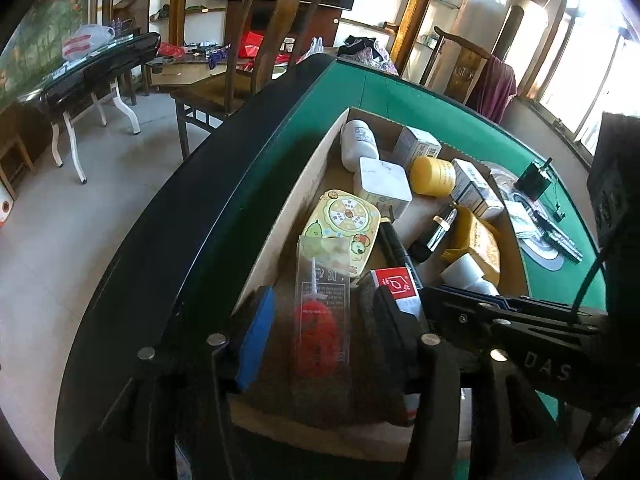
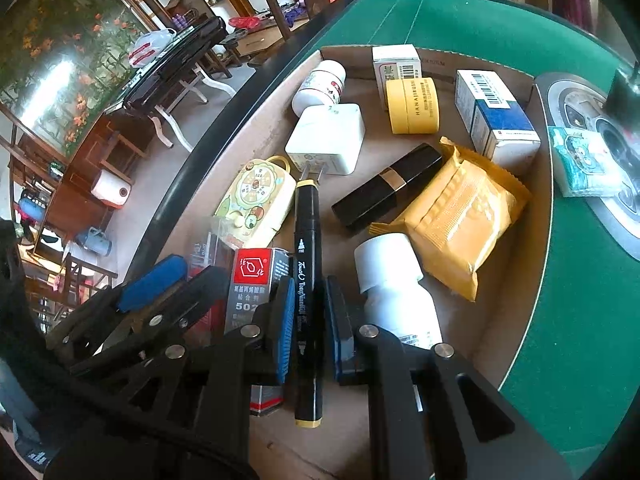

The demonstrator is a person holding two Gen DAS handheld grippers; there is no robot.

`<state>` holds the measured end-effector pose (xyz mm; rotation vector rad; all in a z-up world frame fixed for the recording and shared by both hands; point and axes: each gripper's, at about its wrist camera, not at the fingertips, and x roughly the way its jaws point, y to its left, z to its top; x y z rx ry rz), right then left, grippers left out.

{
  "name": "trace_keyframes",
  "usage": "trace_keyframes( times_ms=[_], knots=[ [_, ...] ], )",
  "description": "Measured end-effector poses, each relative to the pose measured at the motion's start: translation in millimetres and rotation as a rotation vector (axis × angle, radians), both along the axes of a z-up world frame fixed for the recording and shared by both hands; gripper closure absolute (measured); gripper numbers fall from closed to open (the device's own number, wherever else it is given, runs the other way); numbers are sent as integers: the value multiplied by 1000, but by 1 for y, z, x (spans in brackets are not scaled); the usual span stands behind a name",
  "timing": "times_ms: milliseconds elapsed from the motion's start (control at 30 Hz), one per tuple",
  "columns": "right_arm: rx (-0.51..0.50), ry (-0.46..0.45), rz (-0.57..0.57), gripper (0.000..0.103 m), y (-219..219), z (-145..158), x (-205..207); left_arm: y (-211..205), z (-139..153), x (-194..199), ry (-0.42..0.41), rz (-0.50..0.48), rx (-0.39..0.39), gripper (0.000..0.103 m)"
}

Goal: Organize objects
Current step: 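Lower the clear pouch and black marker into the tray, open both grippers, then move both grippers back from the tray toward the disc and markers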

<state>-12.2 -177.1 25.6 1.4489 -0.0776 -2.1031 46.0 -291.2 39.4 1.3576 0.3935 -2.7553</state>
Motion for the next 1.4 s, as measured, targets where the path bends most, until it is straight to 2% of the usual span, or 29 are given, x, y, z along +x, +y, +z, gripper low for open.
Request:
trace_keyframes(
  times_ms=[100, 267, 400, 633, 733, 1133, 1300, 1400],
  knots=[
    [-18, -4, -7, 89, 4, 2, 1, -1, 5, 5, 11, 8, 14, 44],
    [-45, 32, -3, 80, 11, 14, 9, -3, 15, 16, 45, 20, 50, 39],
    [-41, 95, 16, 69, 13, 26, 21, -7, 27, 26, 104, 48, 59, 38],
    [22, 247, 51, 68, 15, 47, 45, -12, 44, 41, 179, 105, 54, 36],
    [30, 296, 48, 59, 20, 55, 52, -10, 48, 47, 195, 121, 51, 36],
    [124, 541, 19, 58, 50, 84, 82, 31, 68, 58, 231, 101, -4, 36],
    [139, 601, -16, 50, 69, 95, 90, 58, 83, 65, 265, 63, -8, 36],
    [141, 619, -44, 50, 84, 102, 92, 78, 95, 68, 287, 28, -23, 36]
  ],
)
